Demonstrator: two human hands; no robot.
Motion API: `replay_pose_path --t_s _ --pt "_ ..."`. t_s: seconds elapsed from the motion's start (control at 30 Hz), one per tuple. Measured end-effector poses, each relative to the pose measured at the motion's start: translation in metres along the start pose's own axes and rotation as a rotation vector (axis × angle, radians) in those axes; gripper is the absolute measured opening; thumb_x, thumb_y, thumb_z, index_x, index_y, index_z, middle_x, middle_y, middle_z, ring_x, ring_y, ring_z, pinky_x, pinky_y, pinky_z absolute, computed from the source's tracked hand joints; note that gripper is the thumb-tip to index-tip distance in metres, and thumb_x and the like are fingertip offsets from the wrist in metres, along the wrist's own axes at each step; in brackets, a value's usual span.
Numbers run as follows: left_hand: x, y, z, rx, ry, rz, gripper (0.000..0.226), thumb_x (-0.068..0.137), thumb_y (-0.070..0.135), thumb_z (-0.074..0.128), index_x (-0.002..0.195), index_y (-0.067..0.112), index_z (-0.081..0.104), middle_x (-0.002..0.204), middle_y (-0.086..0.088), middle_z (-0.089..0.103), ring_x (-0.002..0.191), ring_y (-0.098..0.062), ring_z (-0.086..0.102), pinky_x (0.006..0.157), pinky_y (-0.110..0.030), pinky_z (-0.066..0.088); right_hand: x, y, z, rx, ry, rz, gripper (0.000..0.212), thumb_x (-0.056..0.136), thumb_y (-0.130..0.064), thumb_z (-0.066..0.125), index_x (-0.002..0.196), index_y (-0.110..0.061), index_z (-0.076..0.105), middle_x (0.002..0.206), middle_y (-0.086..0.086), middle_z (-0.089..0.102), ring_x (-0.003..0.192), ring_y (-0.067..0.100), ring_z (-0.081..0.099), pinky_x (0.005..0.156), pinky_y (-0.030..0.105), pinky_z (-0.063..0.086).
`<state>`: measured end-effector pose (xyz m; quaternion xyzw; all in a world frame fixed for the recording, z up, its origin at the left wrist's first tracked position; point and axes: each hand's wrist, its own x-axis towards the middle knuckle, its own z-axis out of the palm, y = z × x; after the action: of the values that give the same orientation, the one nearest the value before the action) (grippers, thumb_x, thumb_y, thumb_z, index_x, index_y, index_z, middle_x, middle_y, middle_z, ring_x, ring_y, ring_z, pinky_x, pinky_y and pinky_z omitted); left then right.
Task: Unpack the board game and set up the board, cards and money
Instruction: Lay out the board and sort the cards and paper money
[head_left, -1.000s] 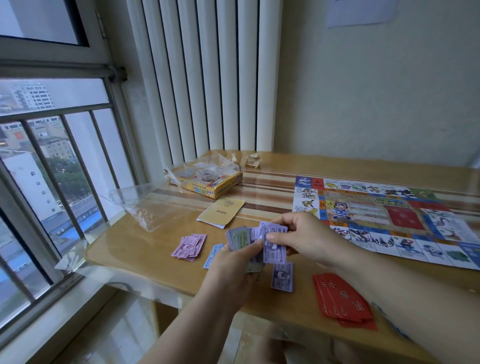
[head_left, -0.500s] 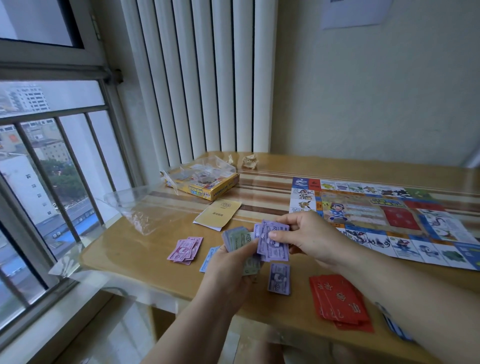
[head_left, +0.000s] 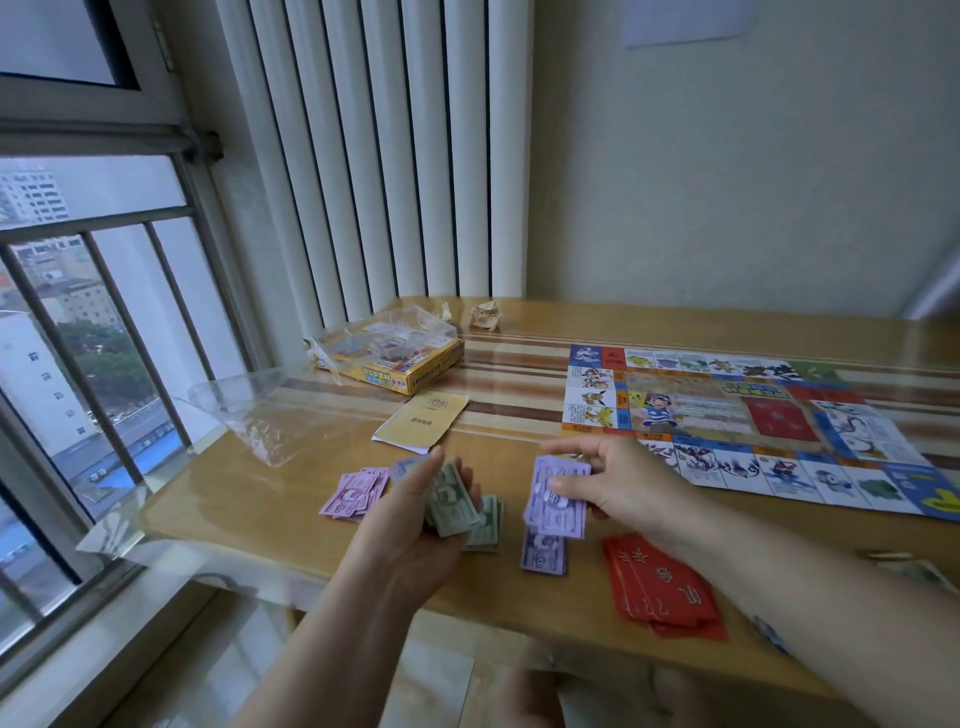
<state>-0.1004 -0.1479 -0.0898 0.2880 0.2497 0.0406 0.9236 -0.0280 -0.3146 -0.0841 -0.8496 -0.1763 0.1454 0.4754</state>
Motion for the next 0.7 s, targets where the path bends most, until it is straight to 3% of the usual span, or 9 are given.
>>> replay_pose_path --t_s 0.03,0.1,0.17,0.23,0.4,0.47,0.53,0.6,0.7 --pt "-0.001 0.002 -0.001 0.0 -0.012 -0.003 0.017 0.094 0.015 0.055 0.101 0.0 0.058 0.085 -0.01 0.059 0.08 -0.017 0.057 0.071 -0.028 0.049 -0.003 0.002 0.003 -0.097 -0.03 -0.021 0.038 0.089 -0.017 0.065 0.125 -0.028 0.058 0.127 -0.003 0.055 0.111 0.012 0.055 0.084 0.021 0.043" --pt "-0.005 0.002 0.002 0.017 -0.06 -0.02 0.017 0.094 0.012 0.05 0.1 -0.002 0.057 0.09 -0.012 0.057 0.087 -0.019 0.055 0.072 -0.031 0.046 -0.008 0.003 0.011 -0.253 -0.078 -0.087 0.037 0.091 -0.02 0.062 0.126 -0.029 0.057 0.131 -0.006 0.054 0.112 0.009 0.053 0.081 0.017 0.042" --pt "-0.01 -0.001 0.007 0.032 -0.103 -0.023 0.015 0.094 0.005 0.043 0.095 -0.001 0.056 0.097 -0.015 0.056 0.097 -0.022 0.054 0.078 -0.034 0.045 -0.011 0.005 0.018 -0.347 -0.084 -0.115 0.032 0.091 -0.022 0.061 0.122 -0.027 0.06 0.122 -0.008 0.06 0.104 0.008 0.055 0.076 0.016 0.045" --pt "-0.013 -0.004 0.009 -0.001 -0.119 -0.007 0.019 0.094 -0.002 0.036 0.093 0.006 0.053 0.105 -0.019 0.055 0.1 -0.026 0.054 0.084 -0.038 0.043 -0.012 0.008 0.021 -0.496 -0.011 -0.143 0.024 0.089 -0.029 0.063 0.113 -0.029 0.063 0.112 -0.008 0.063 0.103 0.012 0.058 0.081 0.028 0.049" --pt "-0.008 -0.007 0.001 0.006 -0.172 -0.002 0.05 0.09 -0.01 0.029 0.125 0.02 0.05 0.104 -0.021 0.057 0.086 -0.027 0.056 0.076 -0.041 0.047 -0.009 0.013 0.018 -0.773 0.097 -0.247 0.032 0.086 -0.049 0.059 0.115 -0.035 0.057 0.108 -0.013 0.053 0.107 0.011 0.044 0.09 0.029 0.034" --pt "-0.008 -0.008 -0.002 0.045 -0.199 -0.017 0.054 0.089 -0.012 0.029 0.129 0.019 0.049 0.107 -0.022 0.057 0.086 -0.027 0.056 0.076 -0.041 0.048 -0.008 0.008 0.013 -0.703 0.162 -0.325 0.035 0.086 -0.049 0.059 0.118 -0.035 0.056 0.105 -0.016 0.049 0.104 0.007 0.042 0.092 0.027 0.033" --pt "-0.008 -0.009 -0.003 0.072 -0.243 -0.031 0.054 0.09 -0.013 0.03 0.131 0.018 0.048 0.114 -0.024 0.057 0.09 -0.028 0.058 0.078 -0.041 0.049 -0.012 -0.007 0.008 -0.458 0.18 -0.404 0.033 0.086 -0.044 0.062 0.116 -0.031 0.058 0.102 -0.016 0.051 0.095 0.003 0.045 0.088 0.024 0.039" --pt "-0.009 -0.01 -0.003 0.099 -0.307 -0.037 0.053 0.089 -0.012 0.034 0.132 0.015 0.047 0.116 -0.025 0.059 0.091 -0.029 0.06 0.078 -0.042 0.051 -0.018 -0.025 0.007 -0.337 0.058 -0.426 0.041 0.082 -0.045 0.066 0.119 -0.033 0.054 0.106 -0.017 0.05 0.091 -0.002 0.046 0.077 0.014 0.04" --pt "-0.013 -0.012 -0.001 0.158 -0.424 -0.041 0.049 0.082 -0.01 0.042 0.129 0.005 0.049 0.109 -0.025 0.063 0.086 -0.029 0.067 0.066 -0.036 0.058 -0.02 -0.034 0.016 -0.394 -0.068 -0.403 0.057 0.075 -0.044 0.074 0.125 -0.034 0.048 0.114 -0.019 0.045 0.086 -0.01 0.045 0.065 0.005 0.036"
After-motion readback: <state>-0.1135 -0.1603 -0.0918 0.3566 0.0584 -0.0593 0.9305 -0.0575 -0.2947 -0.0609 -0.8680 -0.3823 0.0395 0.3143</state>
